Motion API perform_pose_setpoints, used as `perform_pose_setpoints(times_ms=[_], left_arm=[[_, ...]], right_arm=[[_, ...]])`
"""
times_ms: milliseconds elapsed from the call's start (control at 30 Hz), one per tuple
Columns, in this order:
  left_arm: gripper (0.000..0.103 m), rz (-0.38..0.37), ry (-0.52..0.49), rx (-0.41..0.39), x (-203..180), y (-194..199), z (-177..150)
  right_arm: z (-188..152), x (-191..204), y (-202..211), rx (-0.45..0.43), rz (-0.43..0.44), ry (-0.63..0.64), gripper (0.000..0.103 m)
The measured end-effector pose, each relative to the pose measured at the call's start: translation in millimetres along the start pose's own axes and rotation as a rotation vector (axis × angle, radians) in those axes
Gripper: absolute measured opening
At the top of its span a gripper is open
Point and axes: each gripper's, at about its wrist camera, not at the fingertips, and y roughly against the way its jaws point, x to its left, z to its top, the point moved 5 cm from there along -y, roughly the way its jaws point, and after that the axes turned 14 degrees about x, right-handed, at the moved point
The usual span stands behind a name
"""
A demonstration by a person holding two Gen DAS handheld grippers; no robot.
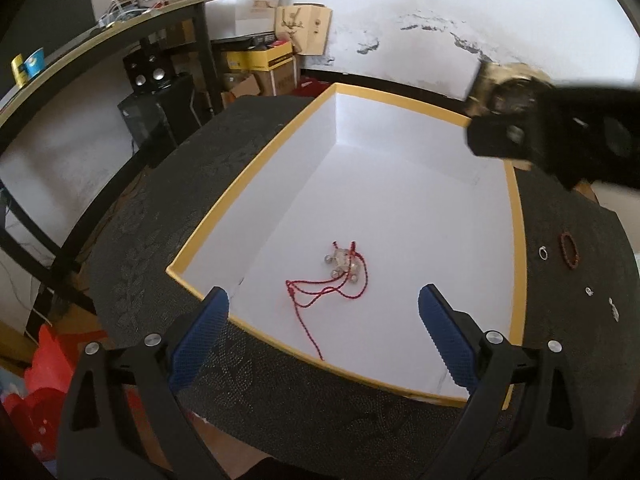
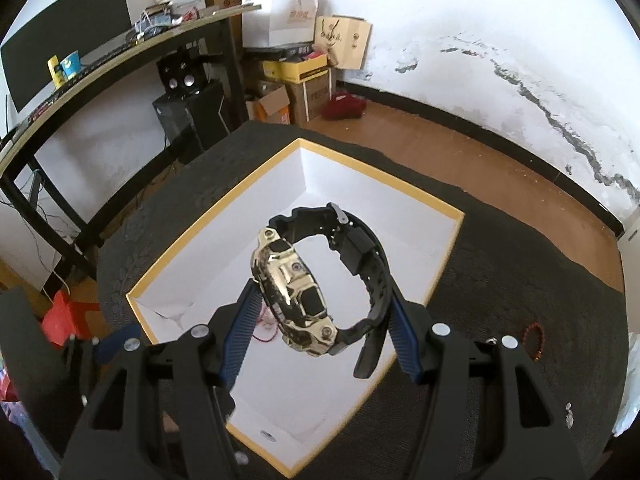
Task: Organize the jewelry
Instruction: 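Carry the gold watch into the white box and open the right tool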
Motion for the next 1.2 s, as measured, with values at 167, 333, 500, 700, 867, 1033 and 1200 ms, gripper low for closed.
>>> perform_pose_setpoints(times_ms=[167,333,500,700,867,1033,1200], left_arm=[[0.093,-0.058,0.006,0.016,-2,0,-3],[0.093,-0.061,0.003,0.000,0,6,-2],[0.093,-0.032,0.009,-0.009,10,4,1],[0.093,-0.038,0.015,0.013,19,-3,2],[0.093,-0.050,0.021,0.026,26,-7,4],[0.093,-0.056,0.023,0.026,27,-7,3],[0.093,-0.059,0.025,0.024,28,-6,4]], right_arm=[[22,15,-29,0.085,0.006,-0.006,0.060],[33,28,-59,0.183,0.013,-0.009,0.060],[41,33,-80,0.253,-0.018,-0.006,0.060],[42,34,-101,0.308,-0.056,-0.001,0.060],[38,30,-119,0.358,-0.065,-0.020,0.060],[36,29,-124,0.365,-0.078,-0.018,0.061],[39,29,-122,0.369,-0.052,-0.039,0.065]])
